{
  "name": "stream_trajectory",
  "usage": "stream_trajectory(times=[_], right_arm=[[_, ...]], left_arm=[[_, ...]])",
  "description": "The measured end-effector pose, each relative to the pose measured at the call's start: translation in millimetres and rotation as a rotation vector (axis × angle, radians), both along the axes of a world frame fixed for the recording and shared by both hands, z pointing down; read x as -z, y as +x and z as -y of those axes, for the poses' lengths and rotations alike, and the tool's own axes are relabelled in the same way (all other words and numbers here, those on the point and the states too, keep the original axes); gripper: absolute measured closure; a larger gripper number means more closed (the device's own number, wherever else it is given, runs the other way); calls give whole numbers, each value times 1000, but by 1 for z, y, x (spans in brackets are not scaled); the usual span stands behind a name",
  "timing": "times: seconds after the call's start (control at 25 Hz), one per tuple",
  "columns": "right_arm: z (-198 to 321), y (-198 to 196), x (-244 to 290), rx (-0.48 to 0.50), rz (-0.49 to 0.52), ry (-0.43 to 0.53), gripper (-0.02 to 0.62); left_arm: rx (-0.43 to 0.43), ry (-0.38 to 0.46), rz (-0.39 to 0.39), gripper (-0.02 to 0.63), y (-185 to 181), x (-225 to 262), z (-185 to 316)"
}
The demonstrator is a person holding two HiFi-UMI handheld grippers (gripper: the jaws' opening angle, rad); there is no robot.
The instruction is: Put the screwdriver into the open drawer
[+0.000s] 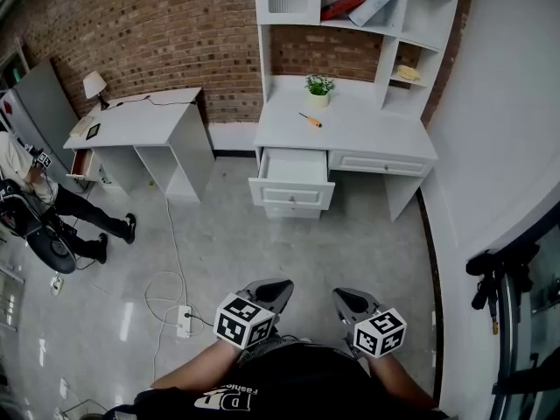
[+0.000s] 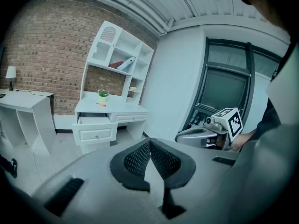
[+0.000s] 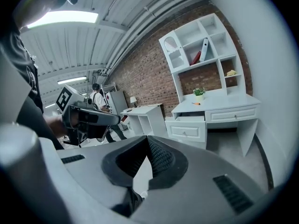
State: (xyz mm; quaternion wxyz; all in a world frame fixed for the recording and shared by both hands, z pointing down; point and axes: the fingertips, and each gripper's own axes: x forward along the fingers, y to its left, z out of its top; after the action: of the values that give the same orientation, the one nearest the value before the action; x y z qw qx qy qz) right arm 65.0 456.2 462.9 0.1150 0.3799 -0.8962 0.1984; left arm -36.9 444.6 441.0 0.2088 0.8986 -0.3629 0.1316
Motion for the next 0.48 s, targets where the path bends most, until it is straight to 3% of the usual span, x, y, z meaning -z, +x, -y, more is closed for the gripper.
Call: stream_trajectory(times=[0.48], right_arm=[[4,28,-1,-34,11,-21,591]], left_arm=[[-49,-2,11,589,30,2,11]])
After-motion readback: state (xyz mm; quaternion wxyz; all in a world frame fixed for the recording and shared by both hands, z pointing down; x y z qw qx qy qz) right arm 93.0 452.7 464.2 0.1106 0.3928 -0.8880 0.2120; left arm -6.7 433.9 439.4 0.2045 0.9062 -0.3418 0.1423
